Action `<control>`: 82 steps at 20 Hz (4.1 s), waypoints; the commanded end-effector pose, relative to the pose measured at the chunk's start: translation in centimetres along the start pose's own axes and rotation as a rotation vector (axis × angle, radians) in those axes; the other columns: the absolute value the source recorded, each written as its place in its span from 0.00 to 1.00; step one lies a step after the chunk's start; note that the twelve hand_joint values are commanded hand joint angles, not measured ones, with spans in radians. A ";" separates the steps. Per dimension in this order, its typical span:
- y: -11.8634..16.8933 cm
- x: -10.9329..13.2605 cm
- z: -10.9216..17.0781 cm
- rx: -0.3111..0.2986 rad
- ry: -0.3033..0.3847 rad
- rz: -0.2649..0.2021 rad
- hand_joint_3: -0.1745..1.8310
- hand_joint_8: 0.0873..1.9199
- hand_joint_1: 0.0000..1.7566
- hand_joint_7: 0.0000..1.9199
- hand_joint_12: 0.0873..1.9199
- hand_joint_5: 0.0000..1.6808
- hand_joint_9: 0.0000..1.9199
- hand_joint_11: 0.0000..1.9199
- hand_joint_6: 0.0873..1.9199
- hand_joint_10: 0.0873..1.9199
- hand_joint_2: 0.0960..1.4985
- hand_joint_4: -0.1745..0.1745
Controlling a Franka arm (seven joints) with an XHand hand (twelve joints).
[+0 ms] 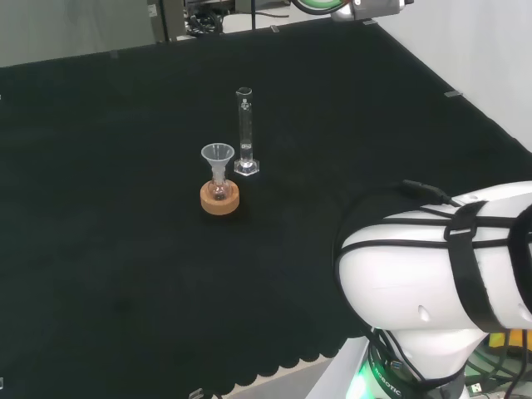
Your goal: Pick up the graduated cylinder.
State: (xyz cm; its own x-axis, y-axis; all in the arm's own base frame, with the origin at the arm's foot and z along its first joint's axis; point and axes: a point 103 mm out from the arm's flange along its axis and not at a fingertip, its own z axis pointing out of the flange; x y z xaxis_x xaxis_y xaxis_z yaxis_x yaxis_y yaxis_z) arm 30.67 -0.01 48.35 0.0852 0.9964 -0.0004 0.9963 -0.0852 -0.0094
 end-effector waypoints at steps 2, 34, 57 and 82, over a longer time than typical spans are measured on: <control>0.0 0.2 0.0 -0.012 -0.014 0.000 0.08 0.22 0.12 0.00 0.72 0.16 0.23 0.00 0.00 0.00 0.87 0.39; 9.7 -6.7 12.6 -0.009 0.218 -0.004 0.08 0.24 0.16 0.04 0.71 0.20 0.28 0.04 0.00 0.00 0.87 0.36; 15.7 -4.8 27.4 0.082 0.400 -0.136 0.04 0.28 0.28 0.03 0.71 0.20 0.15 0.05 0.00 0.32 0.79 0.35; 16.1 -2.6 34.5 0.125 0.685 -0.277 0.00 0.32 0.41 0.10 0.71 0.26 0.22 0.07 0.00 0.33 0.71 0.37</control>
State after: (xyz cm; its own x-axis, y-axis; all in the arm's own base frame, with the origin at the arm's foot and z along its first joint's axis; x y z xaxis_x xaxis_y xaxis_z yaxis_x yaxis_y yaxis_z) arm 46.21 -5.19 17.47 -0.0879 0.8627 0.4981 0.9861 0.1462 -0.0791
